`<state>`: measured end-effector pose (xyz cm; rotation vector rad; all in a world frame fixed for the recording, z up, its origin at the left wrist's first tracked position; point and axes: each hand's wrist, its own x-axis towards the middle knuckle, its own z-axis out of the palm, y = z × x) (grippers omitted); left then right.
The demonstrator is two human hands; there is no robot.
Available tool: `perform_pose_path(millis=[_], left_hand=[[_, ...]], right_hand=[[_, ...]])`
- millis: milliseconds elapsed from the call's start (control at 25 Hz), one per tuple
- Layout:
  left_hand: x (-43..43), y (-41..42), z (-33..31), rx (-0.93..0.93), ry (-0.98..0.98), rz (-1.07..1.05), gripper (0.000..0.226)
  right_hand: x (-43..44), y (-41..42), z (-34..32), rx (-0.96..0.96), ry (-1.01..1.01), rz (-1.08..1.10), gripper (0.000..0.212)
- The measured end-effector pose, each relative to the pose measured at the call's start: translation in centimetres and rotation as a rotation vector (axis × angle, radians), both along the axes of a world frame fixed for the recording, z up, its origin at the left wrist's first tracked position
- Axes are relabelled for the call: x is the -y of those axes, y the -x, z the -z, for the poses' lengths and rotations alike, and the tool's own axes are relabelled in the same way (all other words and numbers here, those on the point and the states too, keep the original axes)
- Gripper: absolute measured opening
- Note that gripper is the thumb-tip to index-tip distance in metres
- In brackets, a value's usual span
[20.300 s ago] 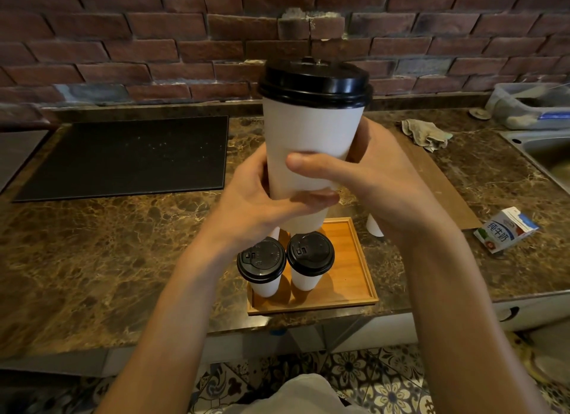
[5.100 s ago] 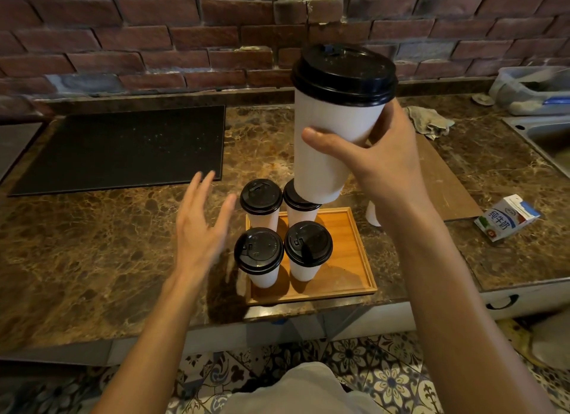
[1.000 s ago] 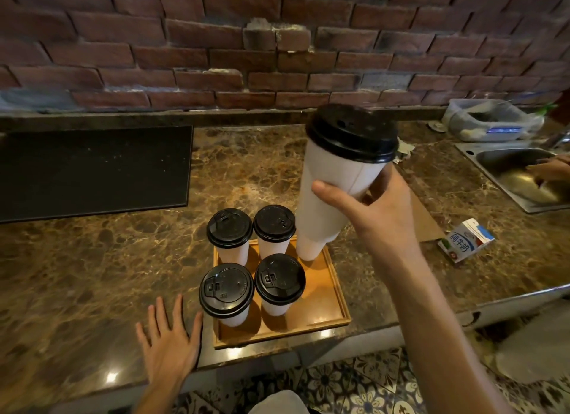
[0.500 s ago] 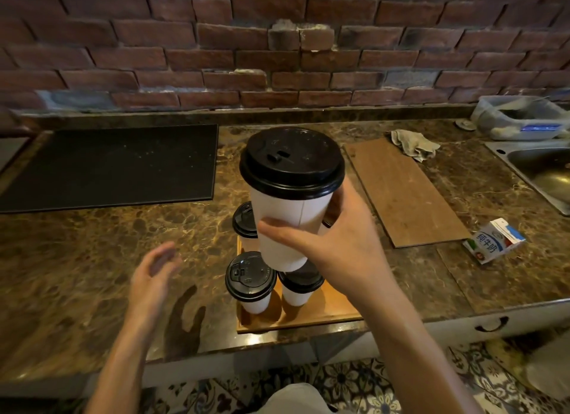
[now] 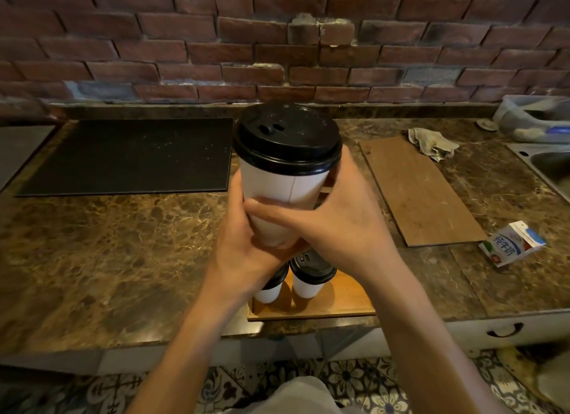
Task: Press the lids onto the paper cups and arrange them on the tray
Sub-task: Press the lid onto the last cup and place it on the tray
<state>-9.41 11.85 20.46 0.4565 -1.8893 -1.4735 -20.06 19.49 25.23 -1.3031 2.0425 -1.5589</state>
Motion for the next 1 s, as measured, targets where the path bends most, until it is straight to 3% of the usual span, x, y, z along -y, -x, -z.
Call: perform_pose_path(millis=[80, 120, 200, 280, 360, 480, 560, 720, 880, 1000], left_hand=[[-0.1, -0.7, 0.9, -0.033, 0.049, 0.019, 0.047], [0.0, -0.6, 1.1, -0.054, 0.022, -0.002, 0.047], [0.6, -0.2, 0.8, -0.122, -0.102, -0.032, 0.068], [0.9, -0.3, 1.0, -0.12, 0.039, -0.06, 0.083], [0.7, -0.3, 0.9, -0.149, 0.031, -0.069, 0.083], [0.4, 0.0, 0.4, -0.208, 0.033, -0.14, 0.083], [0.2, 0.2, 0.2, -0.202, 0.041, -0.171, 0.083], [-0.5, 0.9, 0.0, -0.139, 0.048, -0.252, 0.077], [-0.7, 1.3, 0.1, -0.13, 0.071, -0.336, 0.084], [0.2, 1.0, -0.5, -0.155, 0.071, -0.259, 0.088]], right_hand=[[-0.1, -0.4, 0.0, -0.004, -0.01, -0.014, 0.1], [-0.3, -0.5, -0.1, -0.012, -0.026, -0.031, 0.1], [-0.6, -0.5, -0.7, -0.047, -0.094, -0.091, 0.097], [-1.0, -0.4, -1.6, -0.079, -0.164, -0.135, 0.085], [-1.3, -0.1, -2.9, -0.1, -0.2, -0.107, 0.081], [-1.4, 0.2, -5.7, -0.143, -0.174, 0.004, 0.099], [-0.5, -0.2, -7.6, -0.254, -0.144, 0.015, 0.088], [2.6, -1.3, -8.3, -0.589, -0.397, 0.032, 0.066], [2.9, -1.3, -8.2, -0.639, -0.342, -0.062, 0.059], [2.5, -0.2, -8.7, -0.564, -0.218, -0.149, 0.047]])
